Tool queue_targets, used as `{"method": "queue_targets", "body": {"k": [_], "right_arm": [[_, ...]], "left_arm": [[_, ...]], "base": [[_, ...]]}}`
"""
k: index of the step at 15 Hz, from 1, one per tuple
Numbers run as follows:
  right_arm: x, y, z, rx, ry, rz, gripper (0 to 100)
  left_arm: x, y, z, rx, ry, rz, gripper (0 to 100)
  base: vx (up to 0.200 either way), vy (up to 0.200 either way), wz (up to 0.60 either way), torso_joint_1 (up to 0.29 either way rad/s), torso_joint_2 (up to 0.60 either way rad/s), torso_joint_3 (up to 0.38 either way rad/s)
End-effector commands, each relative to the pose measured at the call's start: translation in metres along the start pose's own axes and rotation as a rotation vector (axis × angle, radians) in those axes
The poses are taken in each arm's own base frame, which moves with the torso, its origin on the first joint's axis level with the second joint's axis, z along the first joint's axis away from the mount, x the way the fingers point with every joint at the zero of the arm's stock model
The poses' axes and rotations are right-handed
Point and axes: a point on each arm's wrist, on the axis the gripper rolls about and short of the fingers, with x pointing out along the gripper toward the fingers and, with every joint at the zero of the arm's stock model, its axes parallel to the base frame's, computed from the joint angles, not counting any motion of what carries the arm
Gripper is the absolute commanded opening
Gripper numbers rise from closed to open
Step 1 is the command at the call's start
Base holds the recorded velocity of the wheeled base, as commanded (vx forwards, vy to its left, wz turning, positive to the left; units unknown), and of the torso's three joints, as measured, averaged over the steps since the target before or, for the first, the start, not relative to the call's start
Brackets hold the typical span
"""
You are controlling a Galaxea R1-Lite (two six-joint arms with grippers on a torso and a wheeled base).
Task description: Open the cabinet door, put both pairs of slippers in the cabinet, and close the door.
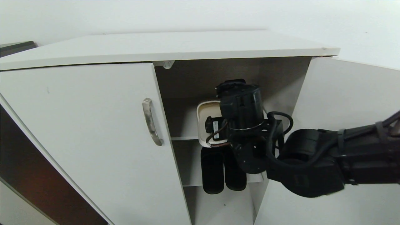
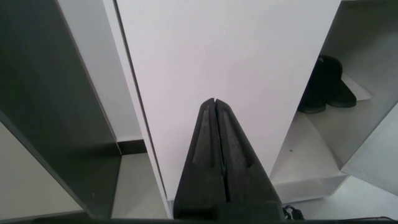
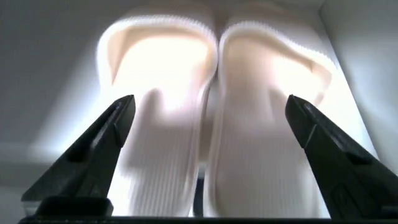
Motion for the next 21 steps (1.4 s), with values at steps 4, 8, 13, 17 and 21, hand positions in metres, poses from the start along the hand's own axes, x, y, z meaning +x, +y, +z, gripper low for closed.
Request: {"method": "queue_targets", "body": {"k": [4,8,13,17,21], "right_arm": [[-0.067,-0.028,-0.005,0.012,-0.027,0.096,0],[-0.072,-0.035,-0.007,0.009,-0.022,0.102,0],[-0.066,-0.030,-0.017,-0.013,0.000,0.101,0],[-0.066,-0.029,-0.019,-0.017,0.003,0.102,0],[-0.065,-0.028,-0.022,-0.026,0.012,0.101,0]], "left_arm": [[0.000,0.000,0.000,0.001,0.000,0.000,0],[0.000,0.000,0.000,0.001,0.000,-0.001,0],[0.000,0.000,0.000,0.001,0.000,0.000,0],[0.000,0.000,0.000,0.001,0.000,0.000,0],[0.000,0.000,0.000,0.000,0.000,0.000,0]], "base": [[0.000,0.000,0.00,0.000,0.00,0.000],[0.000,0.000,0.00,0.000,0.00,0.000],[0.000,0.000,0.00,0.000,0.00,0.000],[-0.050,0.000,0.00,0.001,0.00,0.001],[-0.200,0.000,0.00,0.004,0.00,0.002]]}}
